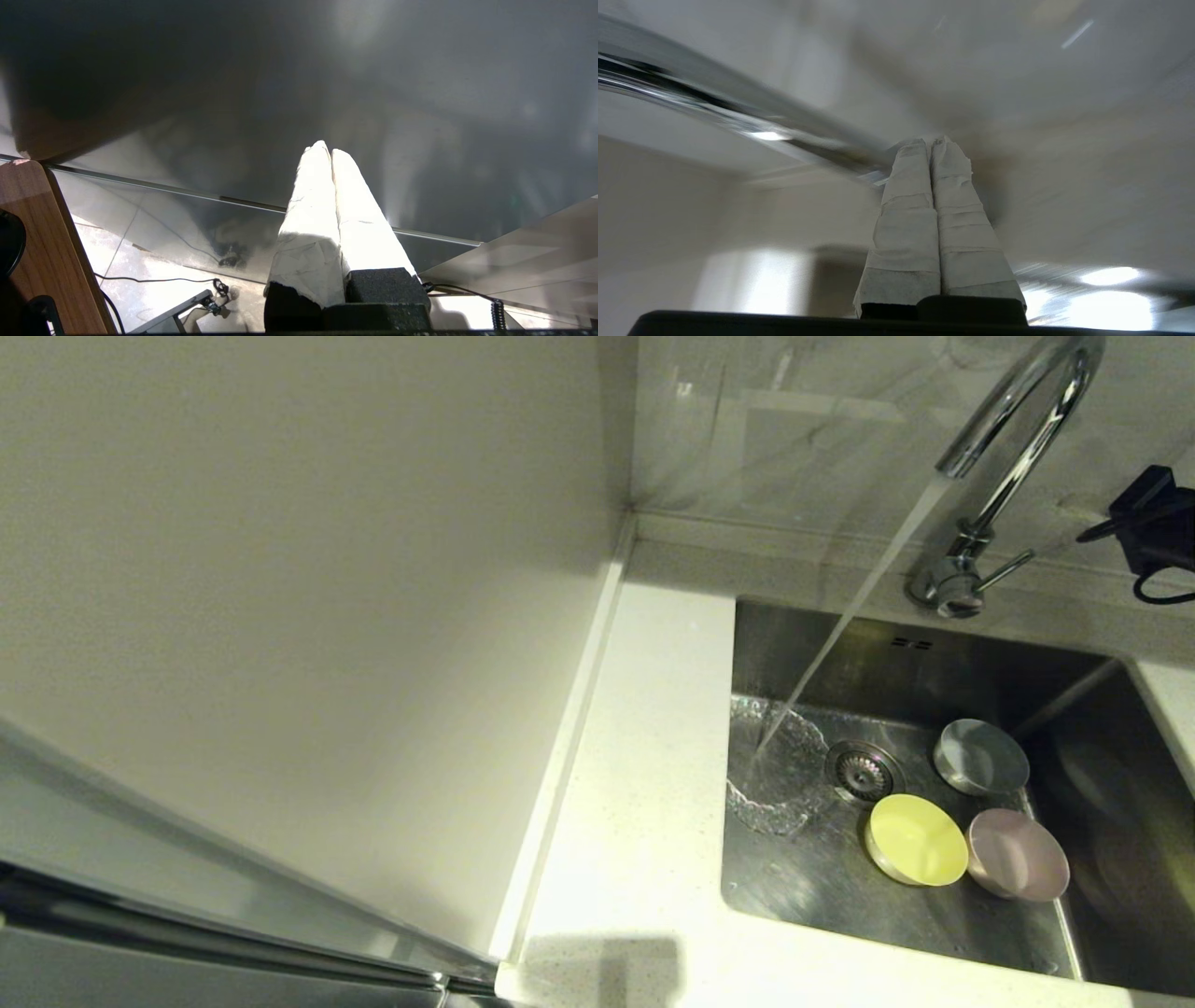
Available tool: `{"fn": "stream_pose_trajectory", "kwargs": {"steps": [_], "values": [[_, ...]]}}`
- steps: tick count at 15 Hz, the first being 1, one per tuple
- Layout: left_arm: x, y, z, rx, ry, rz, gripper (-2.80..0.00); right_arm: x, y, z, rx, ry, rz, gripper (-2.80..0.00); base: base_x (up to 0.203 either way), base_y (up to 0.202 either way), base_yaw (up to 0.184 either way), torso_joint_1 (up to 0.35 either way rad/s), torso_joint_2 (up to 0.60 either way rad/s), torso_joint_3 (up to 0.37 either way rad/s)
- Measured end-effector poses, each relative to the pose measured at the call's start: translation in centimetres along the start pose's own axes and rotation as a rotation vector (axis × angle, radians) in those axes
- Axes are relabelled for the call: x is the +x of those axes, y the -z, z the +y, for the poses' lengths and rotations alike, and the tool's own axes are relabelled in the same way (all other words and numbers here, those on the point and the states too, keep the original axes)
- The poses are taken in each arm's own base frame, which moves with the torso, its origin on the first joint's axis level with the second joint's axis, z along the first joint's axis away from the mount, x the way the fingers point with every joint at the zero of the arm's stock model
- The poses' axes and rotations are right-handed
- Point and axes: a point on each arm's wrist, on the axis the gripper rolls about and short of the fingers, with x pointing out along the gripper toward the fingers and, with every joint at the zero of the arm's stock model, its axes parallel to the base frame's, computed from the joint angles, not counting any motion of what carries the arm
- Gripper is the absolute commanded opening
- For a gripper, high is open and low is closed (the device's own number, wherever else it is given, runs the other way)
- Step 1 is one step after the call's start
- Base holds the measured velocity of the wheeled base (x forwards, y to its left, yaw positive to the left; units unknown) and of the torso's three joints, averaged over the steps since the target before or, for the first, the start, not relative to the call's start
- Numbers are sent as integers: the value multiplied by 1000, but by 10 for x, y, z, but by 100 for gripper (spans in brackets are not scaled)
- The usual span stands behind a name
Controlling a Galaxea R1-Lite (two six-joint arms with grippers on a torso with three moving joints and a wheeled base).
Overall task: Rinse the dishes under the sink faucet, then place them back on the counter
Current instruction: Wait for the water to rinse the bowl
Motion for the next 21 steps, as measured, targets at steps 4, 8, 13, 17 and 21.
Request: {"fn": "stream_pose_trajectory", "kwargs": {"steps": [4,8,13,17,21], "values": [[0,0,0,0,0,0,-280,-44,-17,5,-333,129,-5,-280,0,0,0,0,0,0],[0,0,0,1,0,0,-280,-127,-14,17,-657,315,228,-280,0,0,0,0,0,0],[0,0,0,0,0,0,-280,-229,54,74,-734,445,490,-280,0,0,0,0,0,0],[0,0,0,0,0,0,-280,-278,109,133,-444,391,510,-280,0,0,0,0,0,0],[0,0,0,0,0,0,-280,-319,134,167,-385,164,353,-280,0,0,0,0,0,0]]}}
